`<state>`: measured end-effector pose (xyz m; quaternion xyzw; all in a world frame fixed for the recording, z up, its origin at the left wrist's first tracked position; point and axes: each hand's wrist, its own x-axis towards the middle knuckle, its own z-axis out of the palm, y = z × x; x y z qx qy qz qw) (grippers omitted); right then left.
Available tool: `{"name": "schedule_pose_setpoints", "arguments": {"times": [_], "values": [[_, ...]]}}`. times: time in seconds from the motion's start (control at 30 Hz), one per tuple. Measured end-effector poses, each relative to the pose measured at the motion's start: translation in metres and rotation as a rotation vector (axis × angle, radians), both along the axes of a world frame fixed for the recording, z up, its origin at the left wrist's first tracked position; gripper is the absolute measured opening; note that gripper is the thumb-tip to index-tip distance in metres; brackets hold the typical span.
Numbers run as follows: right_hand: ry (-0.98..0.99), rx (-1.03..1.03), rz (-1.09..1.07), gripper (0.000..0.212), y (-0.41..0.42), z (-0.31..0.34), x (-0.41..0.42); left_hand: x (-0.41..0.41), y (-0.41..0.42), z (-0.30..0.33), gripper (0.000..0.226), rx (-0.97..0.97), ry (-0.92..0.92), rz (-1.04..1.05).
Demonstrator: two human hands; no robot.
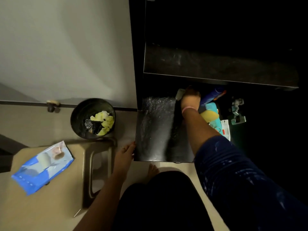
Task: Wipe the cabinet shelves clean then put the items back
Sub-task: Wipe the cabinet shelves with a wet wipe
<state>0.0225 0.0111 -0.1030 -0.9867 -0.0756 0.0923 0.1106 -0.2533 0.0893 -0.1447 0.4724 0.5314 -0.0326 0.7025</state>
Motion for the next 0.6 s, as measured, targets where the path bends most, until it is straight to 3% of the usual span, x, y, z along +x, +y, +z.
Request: {"name": "schedule_pose_setpoints", "arguments": {"times": [0.23, 0.33, 0.43, 0.6], "values": [[-0.104, -0.207, 0.184, 0.028, 0.024, -0.010, -0.029, -0.002, -0.005, -0.003, 0.027, -0.007, 0.008, 0.041], [0.001, -0.149, 0.341, 0.035, 0.041, -0.010, -0.044, 0.000, -0.005, -0.001, 0.027, -0.009, -0.002, 0.063], [0.005, -0.128, 0.411, 0.028, 0.058, -0.010, -0.053, -0.002, -0.004, -0.002, 0.024, -0.020, -0.009, 0.042], [0.039, -0.079, 0.511, 0.034, 0.078, -0.009, -0.063, -0.003, -0.002, 0.002, 0.028, -0.032, -0.037, -0.001]]}}
